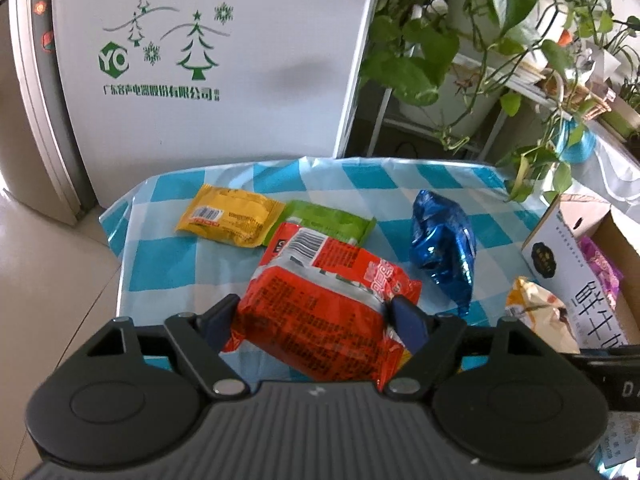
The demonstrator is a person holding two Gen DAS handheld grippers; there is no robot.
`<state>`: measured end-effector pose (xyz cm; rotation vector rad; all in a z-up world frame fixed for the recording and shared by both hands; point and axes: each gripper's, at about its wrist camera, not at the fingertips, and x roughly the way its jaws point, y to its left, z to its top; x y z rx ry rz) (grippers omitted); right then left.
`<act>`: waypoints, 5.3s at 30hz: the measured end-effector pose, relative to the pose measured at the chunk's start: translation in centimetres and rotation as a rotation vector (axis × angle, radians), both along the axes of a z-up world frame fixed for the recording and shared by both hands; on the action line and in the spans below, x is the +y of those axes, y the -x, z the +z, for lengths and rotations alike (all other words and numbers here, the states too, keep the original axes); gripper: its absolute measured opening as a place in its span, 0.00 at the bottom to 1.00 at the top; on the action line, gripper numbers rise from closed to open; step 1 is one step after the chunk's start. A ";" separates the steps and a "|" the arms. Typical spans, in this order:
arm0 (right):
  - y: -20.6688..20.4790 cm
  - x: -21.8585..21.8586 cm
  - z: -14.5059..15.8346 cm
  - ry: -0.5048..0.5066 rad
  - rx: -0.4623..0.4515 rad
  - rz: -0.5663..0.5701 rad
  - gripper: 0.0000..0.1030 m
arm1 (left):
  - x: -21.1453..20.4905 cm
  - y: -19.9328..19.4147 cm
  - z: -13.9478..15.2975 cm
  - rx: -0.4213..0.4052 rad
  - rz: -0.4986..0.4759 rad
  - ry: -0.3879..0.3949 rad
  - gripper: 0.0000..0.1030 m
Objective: Organize snacks
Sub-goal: 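Lift the bread bag with the right gripper while the left gripper lifts the red-orange bag, then carry the bread bag toward the cardboard box while the left gripper carries the red-orange bag, then open the right gripper over the box while the left gripper drops the red-orange bag in, then move both grippers back over the table toward the two Ameria bags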
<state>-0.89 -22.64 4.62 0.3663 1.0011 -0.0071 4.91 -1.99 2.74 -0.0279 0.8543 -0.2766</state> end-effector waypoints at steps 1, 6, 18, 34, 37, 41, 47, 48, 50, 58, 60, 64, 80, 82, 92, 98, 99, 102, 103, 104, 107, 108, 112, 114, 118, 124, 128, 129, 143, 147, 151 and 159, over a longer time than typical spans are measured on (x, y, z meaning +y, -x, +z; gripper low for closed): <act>0.0 0.0 0.1 -0.001 -0.007 0.003 0.62 | 0.0 0.1 0.2 -0.006 0.001 0.002 0.78; 0.0 0.0 0.8 -0.003 -0.032 0.009 0.62 | 0.1 1.1 1.1 -0.038 0.003 0.003 0.78; 0.7 0.3 1.7 0.006 -0.063 0.039 0.62 | 0.6 4.4 0.6 -0.020 0.036 -0.004 0.78; 2.1 -0.4 3.7 0.012 -0.130 0.060 0.62 | 0.4 7.2 2.6 -0.039 0.067 0.011 0.78; 2.4 -0.8 3.9 0.004 -0.139 0.058 0.62 | 0.2 7.7 3.1 -0.044 0.066 0.019 0.78; 3.0 -1.4 4.5 0.000 -0.162 0.057 0.62 | -0.2 8.2 3.8 -0.048 0.067 0.029 0.78; 3.6 -2.9 6.0 -0.005 -0.208 0.027 0.61 | -1.2 8.9 4.9 -0.073 0.050 0.035 0.78; 3.7 -3.2 6.2 -0.006 -0.215 0.020 0.61 | -1.4 9.0 5.1 -0.077 0.046 0.037 0.78; 3.9 -3.8 6.7 -0.007 -0.227 0.007 0.61 | -1.9 9.2 5.5 -0.085 0.036 0.043 0.78; 5.4 -7.5 8.8 0.000 -0.294 -0.070 0.61 | -4.9 10.0 7.3 -0.107 -0.029 0.075 0.78; 5.9 -8.6 9.2 0.009 -0.306 -0.096 0.61 | -5.9 10.2 7.7 -0.111 -0.048 0.087 0.78; 6.8 -10.5 9.8 0.021 -0.324 -0.144 0.62 | -7.9 10.4 8.3 -0.116 -0.085 0.109 0.78; 10.5 -16.4 10.2 0.027 -0.346 -0.311 0.62 | -17.1 11.4 8.9 -0.076 -0.248 0.198 0.72; 10.6 -16.6 10.1 0.018 -0.344 -0.307 0.62 | -17.3 11.3 8.6 -0.086 -0.248 0.172 0.74; 11.1 -16.6 10.0 -0.020 -0.354 -0.308 0.62 | -15.5 6.9 2.1 0.132 -0.310 0.038 0.86; 11.1 -16.6 10.2 -0.031 -0.361 -0.312 0.62 | -17.2 6.2 0.0 0.137 -0.375 -0.063 0.90; 11.0 -16.6 10.1 -0.032 -0.361 -0.312 0.62 | -17.3 6.1 -0.3 0.138 -0.377 -0.076 0.91; 10.8 -16.4 10.1 -0.033 -0.359 -0.310 0.62 | -18.0 5.6 -1.3 0.134 -0.388 -0.107 0.91; 10.7 -16.4 10.1 -0.033 -0.358 -0.306 0.62 | -18.2 5.5 -1.6 0.132 -0.390 -0.113 0.91; 10.6 -16.3 10.1 -0.033 -0.356 -0.302 0.62 | -18.3 5.5 -1.9 0.125 -0.385 -0.119 0.90; 10.1 -16.0 9.9 -0.037 -0.345 -0.289 0.62 | -18.2 5.4 -2.2 0.108 -0.374 -0.111 0.76; 10.0 -16.0 9.9 -0.040 -0.342 -0.287 0.62 | -18.1 5.5 -2.0 0.103 -0.369 -0.102 0.69; 9.9 -16.1 9.8 -0.047 -0.336 -0.294 0.62 | -16.6 5.5 -0.9 0.079 -0.320 -0.042 0.69; 9.9 -16.2 9.8 -0.049 -0.334 -0.300 0.62 | -15.7 5.6 0.2 0.056 -0.291 -0.005 0.69; 10.0 -16.4 9.8 -0.057 -0.332 -0.315 0.62 | -14.8 5.8 3.0 0.026 -0.265 0.099 0.69; 10.2 -17.2 9.5 -0.078 -0.327 -0.377 0.62 | -17.6 6.9 6.9 -0.025 -0.331 0.188 0.69; 10.4 -17.9 9.4 -0.076 -0.324 -0.417 0.62 | -20.8 7.7 7.2 -0.011 -0.397 0.197 0.69; 10.4 -18.0 9.3 -0.079 -0.323 -0.422 0.62 | -21.6 7.8 7.1 0.006 -0.409 0.208 0.71; 10.6 -18.5 9.3 -0.116 -0.338 -0.459 0.77 | -19.9 8.1 9.3 -0.039 -0.388 0.197 0.90; 10.5 -18.4 9.3 -0.129 -0.343 -0.440 0.78 | -17.5 7.9 9.6 -0.048 -0.370 0.184 0.91; 10.4 -17.8 9.3 -0.137 -0.354 -0.393 0.80 | -14.2 7.6 9.7 -0.048 -0.337 0.161 0.93; 9.3 -14.2 9.7 -0.103 -0.372 -0.214 0.81 | -7.0 6.9 9.0 -0.039 -0.270 0.093 0.94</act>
